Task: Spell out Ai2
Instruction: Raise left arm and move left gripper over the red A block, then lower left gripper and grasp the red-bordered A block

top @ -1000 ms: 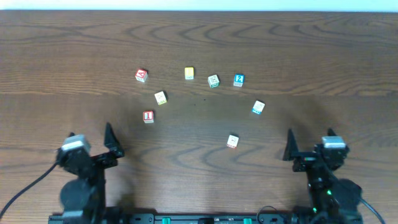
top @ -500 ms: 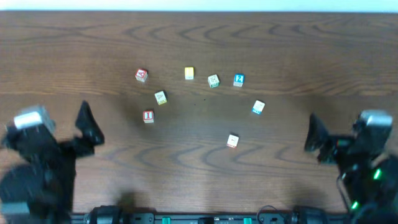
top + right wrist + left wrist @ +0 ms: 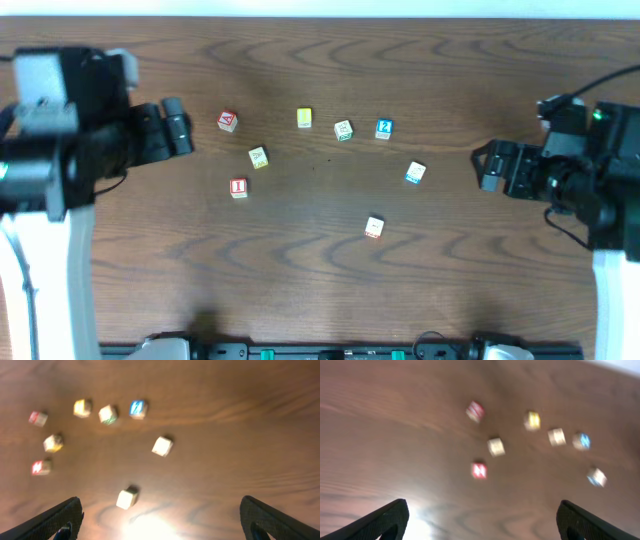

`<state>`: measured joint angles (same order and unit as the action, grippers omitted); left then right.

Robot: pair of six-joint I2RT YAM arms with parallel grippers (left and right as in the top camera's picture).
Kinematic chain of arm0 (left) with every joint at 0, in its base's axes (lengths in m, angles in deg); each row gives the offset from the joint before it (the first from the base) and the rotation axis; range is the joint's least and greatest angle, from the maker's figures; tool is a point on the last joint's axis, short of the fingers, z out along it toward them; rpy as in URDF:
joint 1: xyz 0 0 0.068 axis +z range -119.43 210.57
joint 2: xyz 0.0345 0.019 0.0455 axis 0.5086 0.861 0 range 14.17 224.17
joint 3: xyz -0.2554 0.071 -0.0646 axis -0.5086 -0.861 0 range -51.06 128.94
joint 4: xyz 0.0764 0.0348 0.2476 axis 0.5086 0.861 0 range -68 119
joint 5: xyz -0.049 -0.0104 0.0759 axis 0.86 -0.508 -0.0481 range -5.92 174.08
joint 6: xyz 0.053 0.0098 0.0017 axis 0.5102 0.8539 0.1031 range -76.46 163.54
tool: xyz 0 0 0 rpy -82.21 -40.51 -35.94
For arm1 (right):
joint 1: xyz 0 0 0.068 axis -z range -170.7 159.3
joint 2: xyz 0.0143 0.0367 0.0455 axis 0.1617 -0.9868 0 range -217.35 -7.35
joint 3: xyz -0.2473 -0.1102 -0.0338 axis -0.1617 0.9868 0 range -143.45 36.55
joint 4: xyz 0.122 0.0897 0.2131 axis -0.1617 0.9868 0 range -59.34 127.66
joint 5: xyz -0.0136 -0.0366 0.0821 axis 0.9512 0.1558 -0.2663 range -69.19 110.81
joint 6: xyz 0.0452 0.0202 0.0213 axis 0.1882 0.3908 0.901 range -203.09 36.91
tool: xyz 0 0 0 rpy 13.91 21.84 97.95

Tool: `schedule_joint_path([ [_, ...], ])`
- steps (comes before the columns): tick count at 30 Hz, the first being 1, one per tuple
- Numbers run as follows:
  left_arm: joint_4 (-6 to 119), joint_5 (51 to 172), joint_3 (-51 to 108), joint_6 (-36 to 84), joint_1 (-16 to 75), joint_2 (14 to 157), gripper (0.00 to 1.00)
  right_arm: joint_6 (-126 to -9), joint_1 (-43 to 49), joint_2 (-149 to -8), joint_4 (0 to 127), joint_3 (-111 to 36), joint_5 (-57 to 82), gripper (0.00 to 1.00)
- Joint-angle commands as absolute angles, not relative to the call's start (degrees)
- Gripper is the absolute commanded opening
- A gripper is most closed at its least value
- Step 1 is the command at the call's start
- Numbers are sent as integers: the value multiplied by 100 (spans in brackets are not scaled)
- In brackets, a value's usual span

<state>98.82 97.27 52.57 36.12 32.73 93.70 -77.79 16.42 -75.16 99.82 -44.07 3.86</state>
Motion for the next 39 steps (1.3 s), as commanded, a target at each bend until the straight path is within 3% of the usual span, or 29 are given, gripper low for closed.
schedule_joint_path([
  [1, 9911, 10411, 5362, 3669, 3279, 9788, 95, -7806, 1587, -7787, 10098, -4503, -204, 99],
  [9, 9777, 9735, 5358, 1182, 3277, 11025, 95, -6820, 1587, -8399, 10642, -4503, 755, 99],
  [17, 9386, 8828, 5358, -1655, 2892, 12102, 96, -6763, 1587, -8616, 10778, -4503, 930, 99],
  [26, 7854, 8472, 5364, -2510, 2352, 12891, 96, -6745, 1587, -8616, 10922, -4492, 1055, 99],
  [39, 7421, 8376, 5528, -2506, 2379, 13752, 96, -6748, 1587, -8618, 10937, -4466, 1055, 99],
])
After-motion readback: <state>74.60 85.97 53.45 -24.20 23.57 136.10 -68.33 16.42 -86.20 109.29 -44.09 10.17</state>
